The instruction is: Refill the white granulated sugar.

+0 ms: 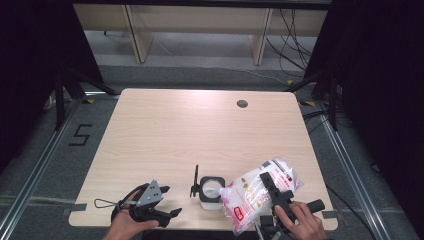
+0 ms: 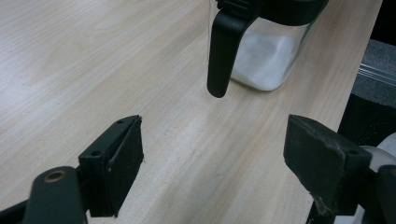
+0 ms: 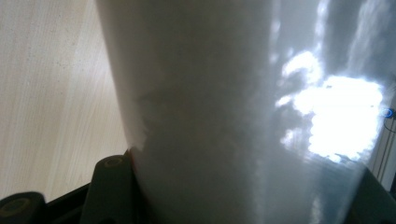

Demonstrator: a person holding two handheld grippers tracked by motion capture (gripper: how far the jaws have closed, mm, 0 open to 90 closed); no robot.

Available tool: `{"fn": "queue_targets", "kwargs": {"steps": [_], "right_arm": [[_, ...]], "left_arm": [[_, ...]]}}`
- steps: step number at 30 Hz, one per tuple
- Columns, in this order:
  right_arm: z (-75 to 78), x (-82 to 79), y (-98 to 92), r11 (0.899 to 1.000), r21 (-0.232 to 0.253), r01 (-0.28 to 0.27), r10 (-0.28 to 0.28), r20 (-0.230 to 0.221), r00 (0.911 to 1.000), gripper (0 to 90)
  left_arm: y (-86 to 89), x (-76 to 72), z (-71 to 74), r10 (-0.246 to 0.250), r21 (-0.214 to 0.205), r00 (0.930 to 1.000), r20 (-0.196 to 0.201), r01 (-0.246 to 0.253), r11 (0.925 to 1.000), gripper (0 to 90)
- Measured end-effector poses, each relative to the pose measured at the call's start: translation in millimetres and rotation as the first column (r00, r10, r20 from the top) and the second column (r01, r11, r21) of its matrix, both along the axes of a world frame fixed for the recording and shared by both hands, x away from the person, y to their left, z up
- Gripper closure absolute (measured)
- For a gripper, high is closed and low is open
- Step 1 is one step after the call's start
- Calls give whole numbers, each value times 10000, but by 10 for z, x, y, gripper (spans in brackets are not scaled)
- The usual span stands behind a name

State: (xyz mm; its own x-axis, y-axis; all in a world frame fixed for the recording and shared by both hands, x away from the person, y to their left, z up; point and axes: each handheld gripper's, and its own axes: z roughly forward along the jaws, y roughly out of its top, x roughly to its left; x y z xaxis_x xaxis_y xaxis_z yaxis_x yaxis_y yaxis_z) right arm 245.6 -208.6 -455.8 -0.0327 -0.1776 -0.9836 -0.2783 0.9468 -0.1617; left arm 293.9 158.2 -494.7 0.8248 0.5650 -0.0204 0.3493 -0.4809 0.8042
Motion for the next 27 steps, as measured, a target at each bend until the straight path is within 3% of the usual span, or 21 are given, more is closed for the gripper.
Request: {"fn": "queue_targets", "kwargs": {"steps": [2,4,10,16,18,19,23,24,27], "right_arm": [[7,6,1,9999,-97,-42,42,35,10000,442],[-11,0,-4,9999,129,79,-78,-77,9999,442],[27,9,2,9993,-323,-197,201,117,9997,443],[17,3,2,9998,-186,-4,3,-73,10000,444],[26,10,7,9996,-281,-78,78,15,10000,445],[15,4,3,9999,-153,47,-48,-55,10000,444],[32,18,4,9994,-236,-244,247,140,9996,445],[7,14,-4,10000,-25,-58,58,-60,10000,445],[18,16,-6,9998,-124,-175,175,50,9998,446]], "left_arm": [[-3,-1,-4,21,-19,10000,24,-21,10000,194],[3,1,2,-2,72,10000,14,2,10000,194],[-7,-5,-3,51,-68,10000,-5,-51,10000,194],[-13,-2,-13,63,-171,10000,-32,-64,9998,194],[-3,5,-11,-2,23,10000,-4,2,10000,194],[-13,-1,-16,46,-147,10000,-49,-47,9999,194],[-3,2,-4,12,-10,10000,27,-12,10000,194],[-2,2,-6,17,-16,10000,18,-17,10000,194],[1,1,0,-16,4,10000,-11,16,10000,194]]}}
